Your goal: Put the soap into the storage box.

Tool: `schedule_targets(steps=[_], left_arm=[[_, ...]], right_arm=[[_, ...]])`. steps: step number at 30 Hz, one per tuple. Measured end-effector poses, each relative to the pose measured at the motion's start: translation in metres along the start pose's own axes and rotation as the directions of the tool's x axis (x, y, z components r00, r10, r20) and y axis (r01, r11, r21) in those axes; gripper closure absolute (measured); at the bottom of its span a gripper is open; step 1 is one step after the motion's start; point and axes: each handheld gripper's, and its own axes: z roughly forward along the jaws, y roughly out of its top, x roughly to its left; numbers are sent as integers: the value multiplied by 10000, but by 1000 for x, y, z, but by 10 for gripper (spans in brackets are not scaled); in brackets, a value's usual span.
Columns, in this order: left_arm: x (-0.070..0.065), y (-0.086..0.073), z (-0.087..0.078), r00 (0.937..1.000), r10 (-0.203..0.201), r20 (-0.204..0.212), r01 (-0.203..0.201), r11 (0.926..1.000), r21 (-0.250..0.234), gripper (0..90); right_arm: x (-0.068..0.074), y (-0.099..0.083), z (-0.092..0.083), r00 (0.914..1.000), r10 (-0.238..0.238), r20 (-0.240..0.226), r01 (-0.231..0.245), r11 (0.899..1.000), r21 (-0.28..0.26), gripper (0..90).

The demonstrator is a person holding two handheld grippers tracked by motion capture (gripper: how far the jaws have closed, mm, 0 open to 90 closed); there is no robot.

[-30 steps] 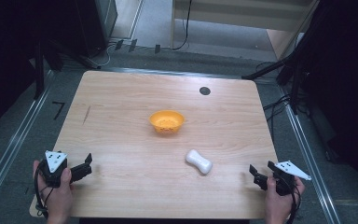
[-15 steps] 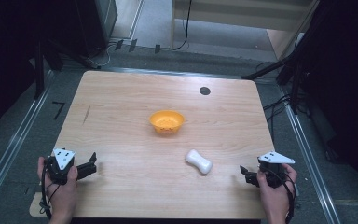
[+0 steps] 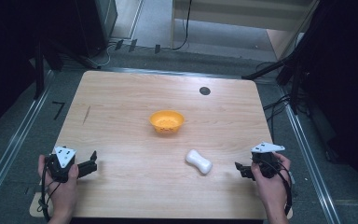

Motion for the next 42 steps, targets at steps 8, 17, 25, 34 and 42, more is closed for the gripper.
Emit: schedule_targets(steps=[8, 17, 25, 34, 42], left_arm=[[-3, 0, -1, 9990, 373, 229, -374, 9993, 53, 0], [-3, 0, 0, 9979, 415, 495, -417, 9991, 31, 0], [-3, 0, 0, 9980, 346, 535, -352, 9993, 89, 0], [-3, 0, 0, 9978, 345, 562, -350, 9993, 90, 0], [-2, 0, 0, 9974, 359, 618, -367, 9993, 122, 0]], right_arm=[[14, 22, 14, 9977, -630, -237, 647, 9946, 810, 221], [25, 42, 24, 9933, -977, -615, 1046, 9870, 1216, 223], [35, 50, 28, 9906, -1035, -895, 1165, 9811, 1546, 225], [45, 57, 32, 9849, -1202, -1243, 1405, 9754, 1701, 233], [59, 66, 36, 9787, -1334, -1559, 1594, 9727, 1684, 236]])
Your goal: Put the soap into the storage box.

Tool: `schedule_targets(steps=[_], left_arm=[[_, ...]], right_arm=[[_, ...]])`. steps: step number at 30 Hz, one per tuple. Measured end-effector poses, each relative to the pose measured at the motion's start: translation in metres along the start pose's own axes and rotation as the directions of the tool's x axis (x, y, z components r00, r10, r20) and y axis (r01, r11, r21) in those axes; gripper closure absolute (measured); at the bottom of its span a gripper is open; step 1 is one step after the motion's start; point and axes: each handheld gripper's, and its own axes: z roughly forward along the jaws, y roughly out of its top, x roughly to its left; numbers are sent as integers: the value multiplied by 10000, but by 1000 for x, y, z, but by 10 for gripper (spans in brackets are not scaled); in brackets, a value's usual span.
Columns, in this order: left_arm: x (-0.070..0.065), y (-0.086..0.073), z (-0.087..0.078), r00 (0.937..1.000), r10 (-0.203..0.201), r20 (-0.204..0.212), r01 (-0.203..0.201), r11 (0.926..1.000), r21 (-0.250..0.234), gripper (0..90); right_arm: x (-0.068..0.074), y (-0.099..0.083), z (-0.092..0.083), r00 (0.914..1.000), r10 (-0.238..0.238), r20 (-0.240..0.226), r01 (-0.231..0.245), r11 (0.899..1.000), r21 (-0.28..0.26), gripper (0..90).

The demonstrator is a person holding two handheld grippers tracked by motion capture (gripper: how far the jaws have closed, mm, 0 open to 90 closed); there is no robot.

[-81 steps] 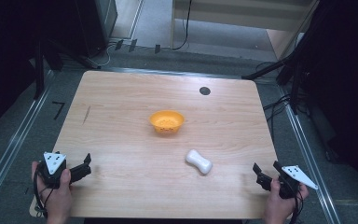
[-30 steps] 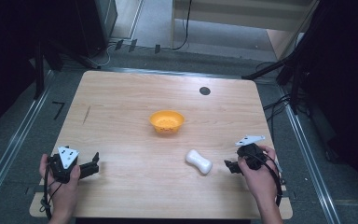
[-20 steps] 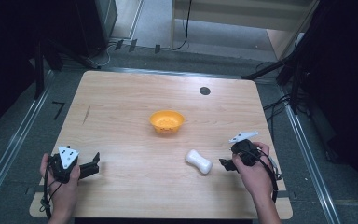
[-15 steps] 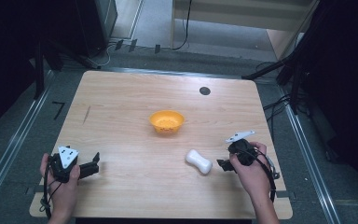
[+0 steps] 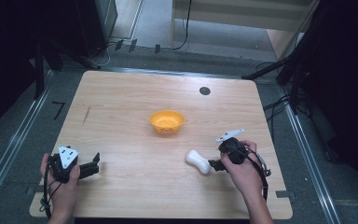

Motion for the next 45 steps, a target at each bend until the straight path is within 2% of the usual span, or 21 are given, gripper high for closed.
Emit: schedule_targets(steps=[10, 18, 38, 43, 44, 45], left_arm=[[1, 0, 0, 10000, -58, 36, 58, 10000, 31, 0], [1, 0, 0, 10000, -80, 57, 80, 10000, 16, 0], [2, 0, 0, 9999, -122, 98, 122, 9999, 34, 0], [2, 0, 0, 9999, -142, 87, 142, 9999, 13, 0], [2, 0, 0, 9999, -142, 87, 142, 9999, 13, 0], [2, 0, 0, 9999, -125, 92, 125, 9999, 10, 0]], right_arm=[[10, 11, 4, 9996, -97, -270, 96, 10000, -22, 236], [16, 16, 9, 9985, 14, -556, -14, 10000, 0, 243], [33, 27, 29, 9974, -310, -653, 362, 9962, 794, 312], [35, 28, 32, 9963, -407, -757, 464, 9960, 762, 438], [35, 28, 32, 9963, -407, -757, 464, 9960, 762, 438], [35, 28, 33, 9944, -533, -914, 611, 9945, 847, 473]])
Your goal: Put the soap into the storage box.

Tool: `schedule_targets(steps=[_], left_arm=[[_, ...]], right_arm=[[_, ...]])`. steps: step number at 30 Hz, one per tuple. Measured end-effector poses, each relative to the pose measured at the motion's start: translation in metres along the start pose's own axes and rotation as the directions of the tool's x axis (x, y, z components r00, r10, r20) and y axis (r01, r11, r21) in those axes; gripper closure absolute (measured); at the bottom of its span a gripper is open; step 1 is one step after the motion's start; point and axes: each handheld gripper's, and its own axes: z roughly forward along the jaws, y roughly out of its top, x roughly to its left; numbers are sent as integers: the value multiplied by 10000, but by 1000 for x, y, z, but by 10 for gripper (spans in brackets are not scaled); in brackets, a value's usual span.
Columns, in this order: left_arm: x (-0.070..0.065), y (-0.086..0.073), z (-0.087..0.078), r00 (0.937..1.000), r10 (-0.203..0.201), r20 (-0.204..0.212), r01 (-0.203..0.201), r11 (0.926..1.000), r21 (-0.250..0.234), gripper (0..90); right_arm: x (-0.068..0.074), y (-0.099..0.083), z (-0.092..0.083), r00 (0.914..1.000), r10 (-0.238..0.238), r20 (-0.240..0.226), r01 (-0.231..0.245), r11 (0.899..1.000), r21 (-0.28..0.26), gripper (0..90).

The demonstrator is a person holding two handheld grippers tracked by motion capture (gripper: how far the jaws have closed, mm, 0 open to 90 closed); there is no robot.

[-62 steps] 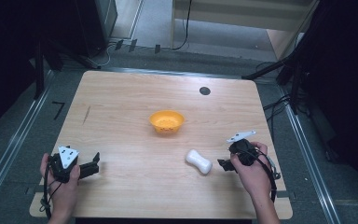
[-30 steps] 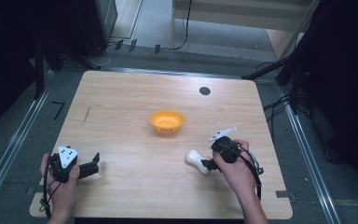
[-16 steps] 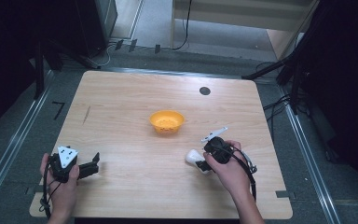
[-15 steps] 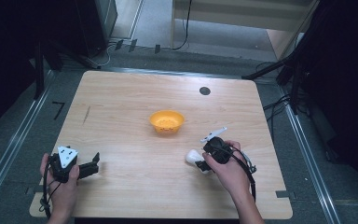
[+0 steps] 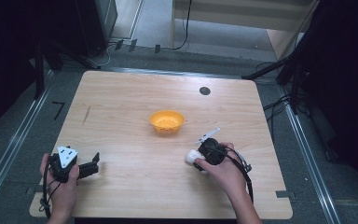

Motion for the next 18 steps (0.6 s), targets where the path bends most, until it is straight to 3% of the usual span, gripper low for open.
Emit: schedule_targets(steps=[18], left_arm=[[1, 0, 0, 10000, -57, 22, 57, 10000, 8, 0]], right_arm=[[-1, 3, 8, 9996, -219, -160, 225, 9991, 353, 496]])
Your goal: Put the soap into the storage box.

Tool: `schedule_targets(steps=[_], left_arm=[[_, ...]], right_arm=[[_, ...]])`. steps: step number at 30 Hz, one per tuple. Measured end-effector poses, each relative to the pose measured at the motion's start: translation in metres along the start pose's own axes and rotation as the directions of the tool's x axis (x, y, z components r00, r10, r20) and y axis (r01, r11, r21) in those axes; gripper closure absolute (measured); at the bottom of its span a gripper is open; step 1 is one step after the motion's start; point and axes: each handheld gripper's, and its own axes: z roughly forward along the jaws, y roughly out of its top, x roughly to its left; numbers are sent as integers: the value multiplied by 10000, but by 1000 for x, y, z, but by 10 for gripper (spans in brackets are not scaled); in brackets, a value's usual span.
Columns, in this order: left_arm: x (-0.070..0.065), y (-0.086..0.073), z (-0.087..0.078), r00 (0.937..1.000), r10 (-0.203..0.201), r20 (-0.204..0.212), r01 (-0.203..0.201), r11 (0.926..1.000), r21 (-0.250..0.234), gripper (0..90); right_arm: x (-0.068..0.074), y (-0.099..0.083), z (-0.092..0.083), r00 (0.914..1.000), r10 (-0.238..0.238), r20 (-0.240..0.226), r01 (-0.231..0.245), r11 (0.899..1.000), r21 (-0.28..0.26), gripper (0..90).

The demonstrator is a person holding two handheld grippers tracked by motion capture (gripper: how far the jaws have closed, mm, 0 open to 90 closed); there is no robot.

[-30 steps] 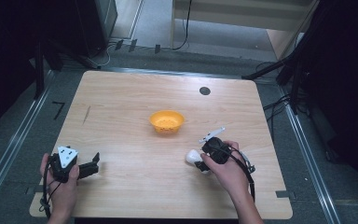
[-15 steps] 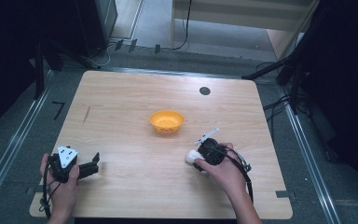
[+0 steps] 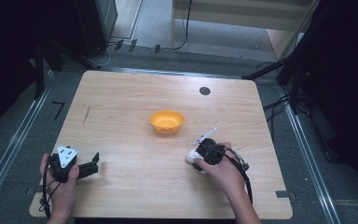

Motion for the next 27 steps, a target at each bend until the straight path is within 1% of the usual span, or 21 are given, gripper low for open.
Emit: schedule_targets(steps=[2, 4, 9, 10, 12, 21, 24, 27], left_arm=[[0, 0, 0, 10000, 2, -7, -2, 10000, -5, 0], [0, 0, 0, 10000, -1, -10, 1, 10000, -1, 0], [0, 0, 0, 10000, -8, 1, 8, 10000, 21, 0], [0, 0, 0, 10000, -21, 9, 21, 10000, 13, 0], [0, 0, 0, 10000, -32, 13, 32, 10000, 20, 0], [1, 0, 0, 10000, -58, 11, 58, 10000, 55, 0], [1, 0, 0, 9999, -83, 82, 83, 10000, 48, 0], [1, 0, 0, 9999, -99, 83, 98, 9999, 78, 0]], right_arm=[[1, 0, 1, 10000, -11, 43, 11, 10000, 55, 493], [1, 1, 3, 9998, -147, 105, 146, 9999, 74, 491], [4, 1, 4, 9992, -269, 305, 264, 9995, 157, 492], [5, 2, 5, 9985, -395, 371, 389, 9991, 160, 493], [5, 2, 5, 9982, -447, 400, 440, 9989, 175, 495], [5, 1, 5, 9973, -660, 327, 657, 9978, 100, 504], [4, 1, 5, 9968, -756, 276, 754, 9971, 65, 504], [4, 2, 5, 9967, -779, 245, 776, 9969, 113, 506]])
